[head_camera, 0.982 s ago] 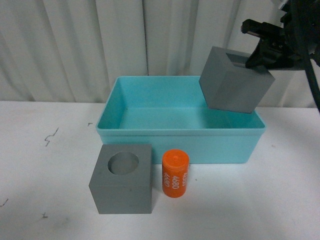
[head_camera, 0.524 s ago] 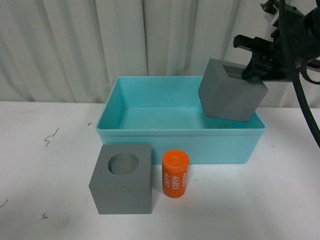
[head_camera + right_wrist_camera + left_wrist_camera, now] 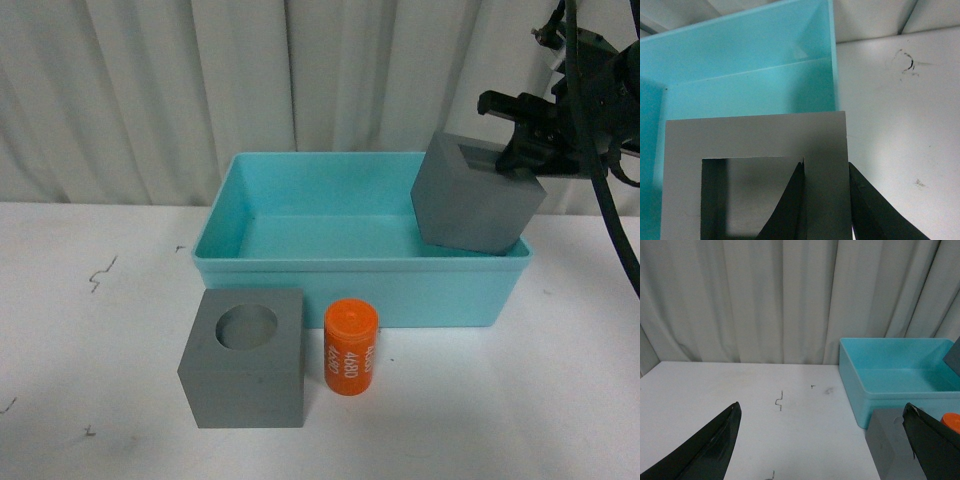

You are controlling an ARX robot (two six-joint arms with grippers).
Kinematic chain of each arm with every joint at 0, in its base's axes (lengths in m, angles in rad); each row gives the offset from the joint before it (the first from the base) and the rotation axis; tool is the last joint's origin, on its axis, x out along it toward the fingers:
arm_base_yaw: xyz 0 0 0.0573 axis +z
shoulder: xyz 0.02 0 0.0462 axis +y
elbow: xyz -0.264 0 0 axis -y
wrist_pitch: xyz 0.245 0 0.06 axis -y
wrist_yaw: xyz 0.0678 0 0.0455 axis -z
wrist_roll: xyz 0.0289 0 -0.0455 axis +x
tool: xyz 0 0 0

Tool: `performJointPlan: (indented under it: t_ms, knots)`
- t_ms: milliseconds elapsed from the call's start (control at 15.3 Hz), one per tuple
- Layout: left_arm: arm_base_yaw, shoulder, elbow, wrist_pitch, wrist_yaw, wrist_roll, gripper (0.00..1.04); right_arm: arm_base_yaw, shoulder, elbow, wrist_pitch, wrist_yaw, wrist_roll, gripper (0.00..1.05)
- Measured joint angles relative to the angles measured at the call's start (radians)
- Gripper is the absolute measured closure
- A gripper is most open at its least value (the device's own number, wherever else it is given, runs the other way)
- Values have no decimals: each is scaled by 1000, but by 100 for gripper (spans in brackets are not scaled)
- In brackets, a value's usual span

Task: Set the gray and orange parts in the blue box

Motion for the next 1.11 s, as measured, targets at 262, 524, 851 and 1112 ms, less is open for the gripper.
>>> performJointPlan:
  t_ms: [262, 524, 851, 1112]
  knots:
    - [0, 0, 0, 0, 0, 0, 7, 11, 11, -25, -8, 26, -7, 46]
    - [0, 0, 0, 0, 0, 0, 7, 5, -17, -25, 2, 11, -2, 7]
    - [0, 0, 0, 0, 0, 0, 7, -2, -94, -25, 18, -5, 5, 7]
    - [0, 0, 0, 0, 0, 0, 7, -9, -442, -174, 166, -43, -10, 6]
